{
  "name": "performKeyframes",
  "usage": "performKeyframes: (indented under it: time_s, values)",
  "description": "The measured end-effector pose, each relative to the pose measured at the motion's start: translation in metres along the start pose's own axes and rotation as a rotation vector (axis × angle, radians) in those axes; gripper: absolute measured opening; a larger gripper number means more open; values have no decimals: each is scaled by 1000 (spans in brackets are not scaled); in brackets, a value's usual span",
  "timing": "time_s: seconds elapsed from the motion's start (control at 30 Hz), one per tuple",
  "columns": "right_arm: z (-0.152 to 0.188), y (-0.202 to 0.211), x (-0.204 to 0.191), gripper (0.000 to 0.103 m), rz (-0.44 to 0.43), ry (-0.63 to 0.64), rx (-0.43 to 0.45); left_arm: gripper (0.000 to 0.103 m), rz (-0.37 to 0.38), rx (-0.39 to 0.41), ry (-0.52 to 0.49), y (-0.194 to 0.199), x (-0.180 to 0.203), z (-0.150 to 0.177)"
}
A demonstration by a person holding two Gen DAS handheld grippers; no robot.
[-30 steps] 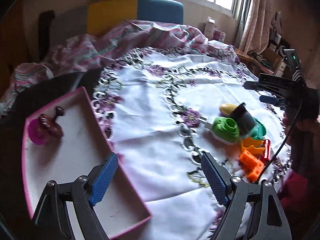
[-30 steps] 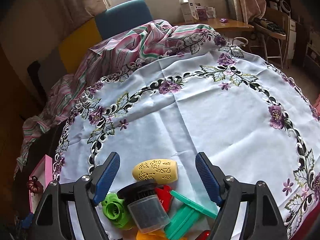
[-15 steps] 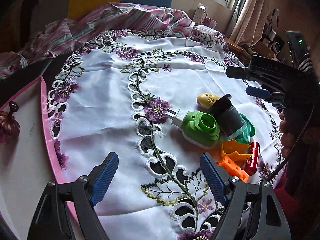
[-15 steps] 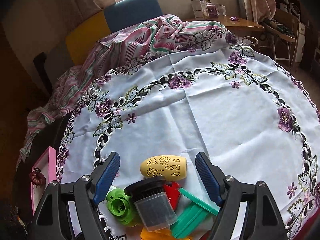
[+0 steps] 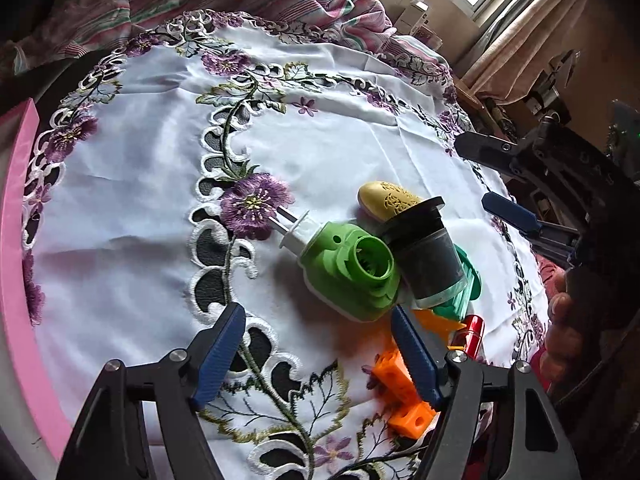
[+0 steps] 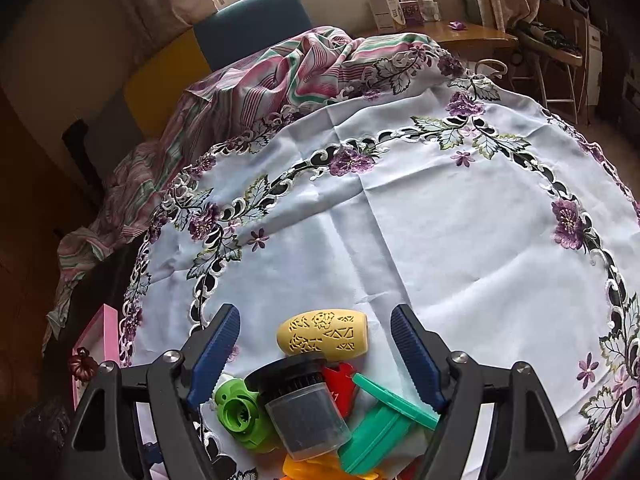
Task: Organize rigid objects
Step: 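Grasp the green plug-in device with the left gripper while the right grasps the black-lidded clear cup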
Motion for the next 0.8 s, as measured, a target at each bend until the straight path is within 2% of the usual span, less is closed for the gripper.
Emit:
performKeyframes:
  time_s: [0.17, 0.23, 0.27, 0.3, 0.4, 0.47, 0.53, 0.6, 0.63, 0.73, 0.8]
  values:
    - [-1, 2, 1, 79, -25, -21, 9, 78, 6, 7, 100, -16, 4, -15]
    - [-1, 0, 1, 79, -31, -28, -1, 76, 10, 11, 116, -23, 8, -22]
    - [0, -2, 1, 79, -38, -30, -10, 72, 3, 13, 107, -27, 10, -24]
    - [2, -4, 1, 79, -45, -30, -20, 64, 17, 10, 80, -30, 15, -27]
    - [5, -8, 2, 79, -46, -31, -43, 60, 4, 13, 6, -29, 18, -33]
    - [6, -10, 1, 79, -61, -33, -51, 60, -32, 30, -38, -23, 8, -39]
    - [7, -11, -2, 79, -83, -30, -61, 60, -31, 6, -70, -20, -3, -44]
    - [9, -12, -7, 79, -111, -22, -77, 62, -25, -24, -64, -16, -16, -49]
    - [11, -15, -9, 79, -124, -14, -93, 66, -40, -18, -68, -12, -22, -52]
    - [17, -19, -18, 79, -142, 16, -127, 69, -84, -7, -63, -4, -34, -56]
    - [22, -22, -26, 79, -159, 45, -155, 71, -76, -18, -42, 0, -40, -54]
Point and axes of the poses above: each gripper's, at about its wrist camera, not at the fingertips, and y roughly against the way its jaws point, x to its right, z to its underside, the point moved 7 cm from there along -y, roughly the way its jaws point, and after that the axes turned 8 degrees about y, right-handed, at the moved point
